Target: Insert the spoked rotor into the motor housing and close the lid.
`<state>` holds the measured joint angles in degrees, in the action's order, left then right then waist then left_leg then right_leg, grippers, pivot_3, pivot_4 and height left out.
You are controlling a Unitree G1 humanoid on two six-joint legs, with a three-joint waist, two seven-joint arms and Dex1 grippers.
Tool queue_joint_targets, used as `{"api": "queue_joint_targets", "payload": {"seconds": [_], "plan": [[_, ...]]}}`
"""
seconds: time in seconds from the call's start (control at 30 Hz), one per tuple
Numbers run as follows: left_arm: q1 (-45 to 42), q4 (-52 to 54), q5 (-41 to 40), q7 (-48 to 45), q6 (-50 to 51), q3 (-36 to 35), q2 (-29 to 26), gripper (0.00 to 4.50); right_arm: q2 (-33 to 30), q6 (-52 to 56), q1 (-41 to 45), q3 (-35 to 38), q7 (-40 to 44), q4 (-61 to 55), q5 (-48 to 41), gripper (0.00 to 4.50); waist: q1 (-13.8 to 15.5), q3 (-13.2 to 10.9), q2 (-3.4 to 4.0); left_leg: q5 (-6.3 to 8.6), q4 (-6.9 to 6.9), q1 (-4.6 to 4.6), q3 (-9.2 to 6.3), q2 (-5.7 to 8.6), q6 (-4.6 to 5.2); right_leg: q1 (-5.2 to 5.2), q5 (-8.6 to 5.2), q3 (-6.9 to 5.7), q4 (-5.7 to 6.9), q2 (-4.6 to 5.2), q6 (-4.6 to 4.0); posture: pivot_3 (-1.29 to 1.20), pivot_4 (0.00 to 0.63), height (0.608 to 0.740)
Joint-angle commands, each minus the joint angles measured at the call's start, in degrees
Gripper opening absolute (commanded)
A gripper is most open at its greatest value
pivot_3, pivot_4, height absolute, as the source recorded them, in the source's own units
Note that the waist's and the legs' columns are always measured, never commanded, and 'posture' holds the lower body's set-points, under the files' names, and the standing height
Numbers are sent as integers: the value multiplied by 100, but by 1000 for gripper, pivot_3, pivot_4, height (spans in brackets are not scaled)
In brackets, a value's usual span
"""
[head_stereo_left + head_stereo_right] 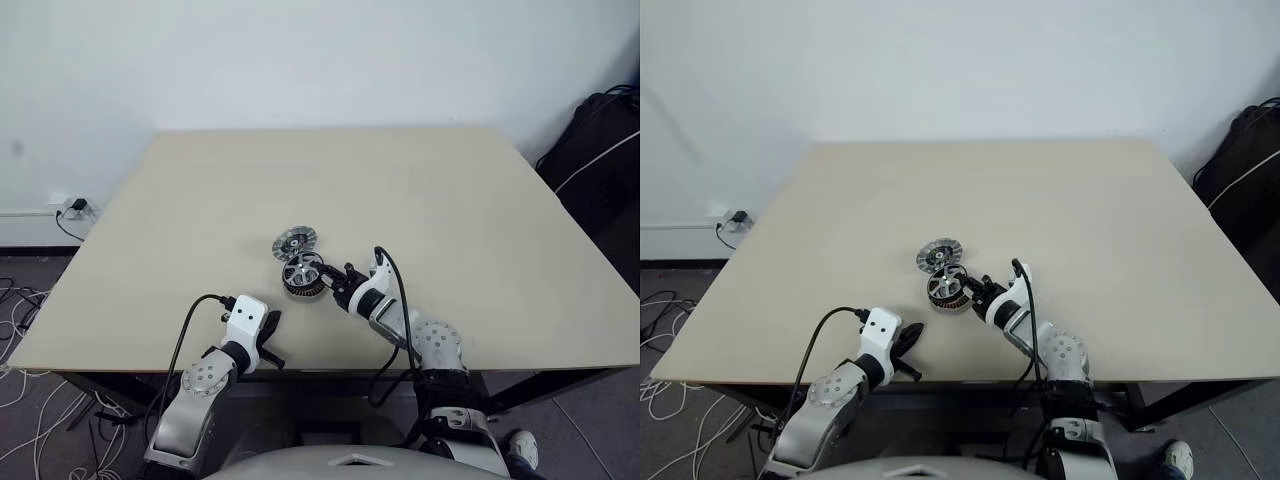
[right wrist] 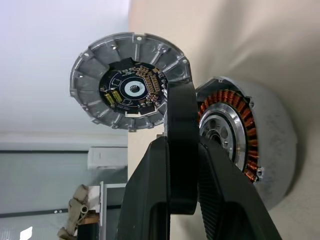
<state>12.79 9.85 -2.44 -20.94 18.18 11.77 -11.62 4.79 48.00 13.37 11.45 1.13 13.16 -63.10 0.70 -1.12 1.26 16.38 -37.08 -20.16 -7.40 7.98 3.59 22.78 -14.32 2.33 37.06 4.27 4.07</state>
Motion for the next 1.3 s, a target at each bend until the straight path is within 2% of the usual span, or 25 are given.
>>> {"api": "queue_joint_targets", "payload": {"seconds": [0.03, 0.47, 0.73, 1.13, 1.23, 1.3], "plan": [[-27, 330, -48, 16, -39, -39, -15, 0, 280, -43, 213, 40, 146, -21, 30, 418, -1, 1, 2, 0, 0, 0, 0, 0, 0, 0, 0, 0, 1, 0, 0, 0, 0, 740], [-58, 323, -49, 3, -12, -36, -20, 0, 365, -6, 231, 152, 145, 245, 286, 418, -2, 16, 12, 0, -2, 1, 0, 0, 0, 0, 0, 1, 3, 0, -1, 0, 0, 740], [-70, 310, -46, 8, -10, -25, -7, 0, 375, 99, 222, 298, -93, 231, 347, 3041, -4, 47, 17, 1, -2, 13, 3, 0, 0, -9, 0, 3, 7, 0, -1, 0, 0, 740], [-106, 257, -49, -16, -20, -4, 5, 0, 14, 387, -148, 298, -705, -1238, 468, 3041, -4, 50, 15, 16, -2, 24, 3, -3, 14, -17, 0, 9, 9, -5, -1, 0, 0, 740], [-135, 241, -48, -27, -29, 9, 13, 0, -173, 258, -242, 115, -786, -1600, 917, 3041, 2, 50, 15, 18, -2, 24, 3, -4, 16, -18, 0, 9, 9, -6, -1, 0, 0, 740], [-151, 226, -49, -37, -40, 10, 17, 0, -454, -64, -348, -367, -624, -2008, 1599, 3041, 9, 50, 15, 18, -3, 24, 3, -3, 16, -19, 0, 8, 9, -6, -1, 0, 0, 740]]}}
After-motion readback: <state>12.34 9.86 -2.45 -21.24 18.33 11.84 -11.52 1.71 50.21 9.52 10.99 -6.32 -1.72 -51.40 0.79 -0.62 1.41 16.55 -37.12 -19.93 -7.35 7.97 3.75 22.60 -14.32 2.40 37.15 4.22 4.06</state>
